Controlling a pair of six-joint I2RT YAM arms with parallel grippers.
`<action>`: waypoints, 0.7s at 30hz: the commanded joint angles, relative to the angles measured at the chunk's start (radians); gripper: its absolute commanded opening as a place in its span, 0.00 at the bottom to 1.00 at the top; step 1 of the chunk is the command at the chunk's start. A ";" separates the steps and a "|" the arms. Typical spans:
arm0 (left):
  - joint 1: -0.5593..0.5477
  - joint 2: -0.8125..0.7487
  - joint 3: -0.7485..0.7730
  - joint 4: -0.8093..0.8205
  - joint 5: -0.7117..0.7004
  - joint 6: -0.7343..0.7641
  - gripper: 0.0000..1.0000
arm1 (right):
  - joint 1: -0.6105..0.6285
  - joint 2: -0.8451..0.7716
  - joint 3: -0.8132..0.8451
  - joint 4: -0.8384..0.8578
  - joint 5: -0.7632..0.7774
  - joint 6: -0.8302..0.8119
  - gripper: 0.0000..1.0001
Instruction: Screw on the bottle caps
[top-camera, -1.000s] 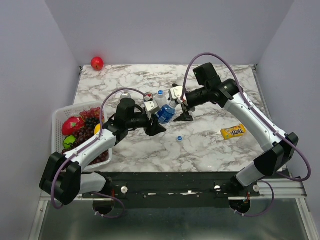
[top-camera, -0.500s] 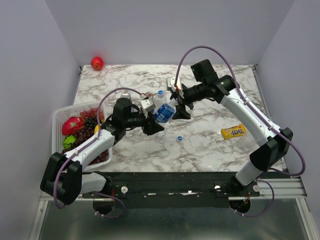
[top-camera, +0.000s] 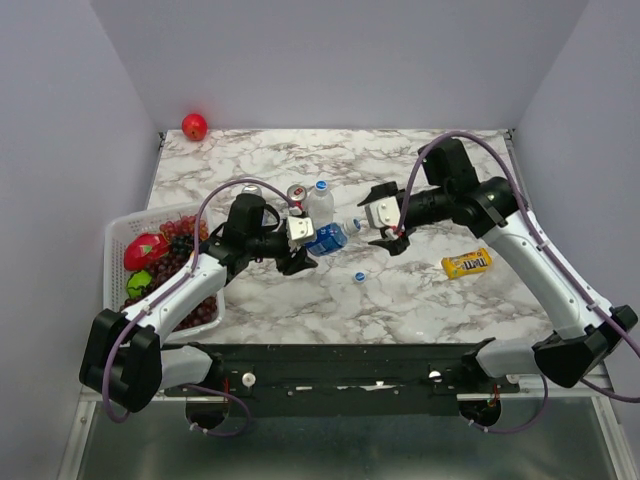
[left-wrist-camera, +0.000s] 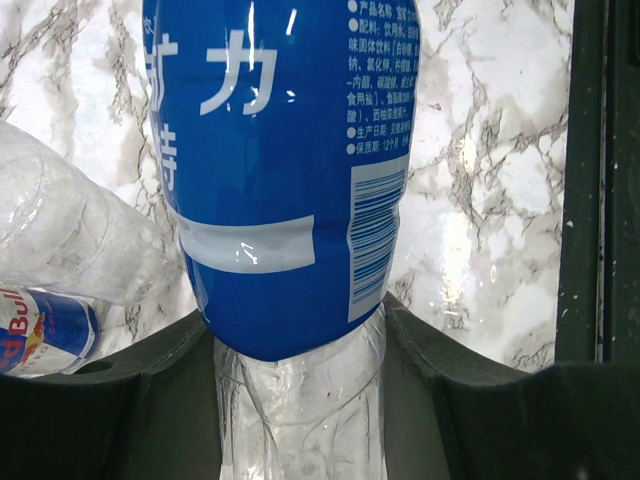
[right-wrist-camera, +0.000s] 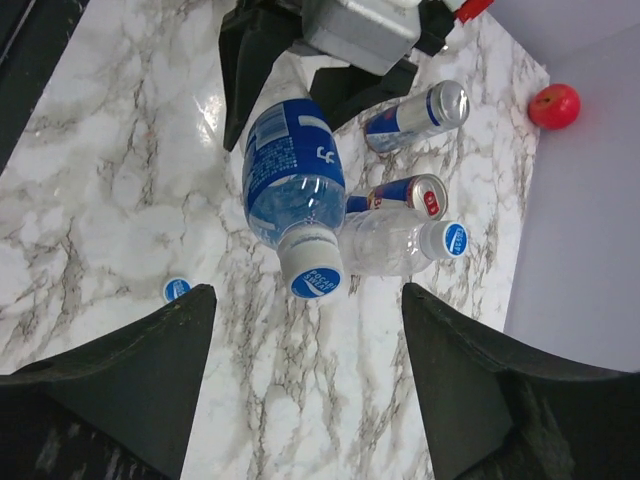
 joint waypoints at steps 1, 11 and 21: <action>-0.019 -0.017 0.046 -0.018 -0.002 0.072 0.00 | -0.002 0.032 -0.018 -0.032 -0.026 -0.139 0.80; -0.052 -0.017 0.064 -0.042 -0.015 0.117 0.00 | -0.002 0.087 0.021 -0.084 -0.035 -0.176 0.65; -0.054 -0.003 0.066 -0.004 -0.034 0.107 0.00 | -0.002 0.165 0.085 -0.171 -0.040 -0.127 0.33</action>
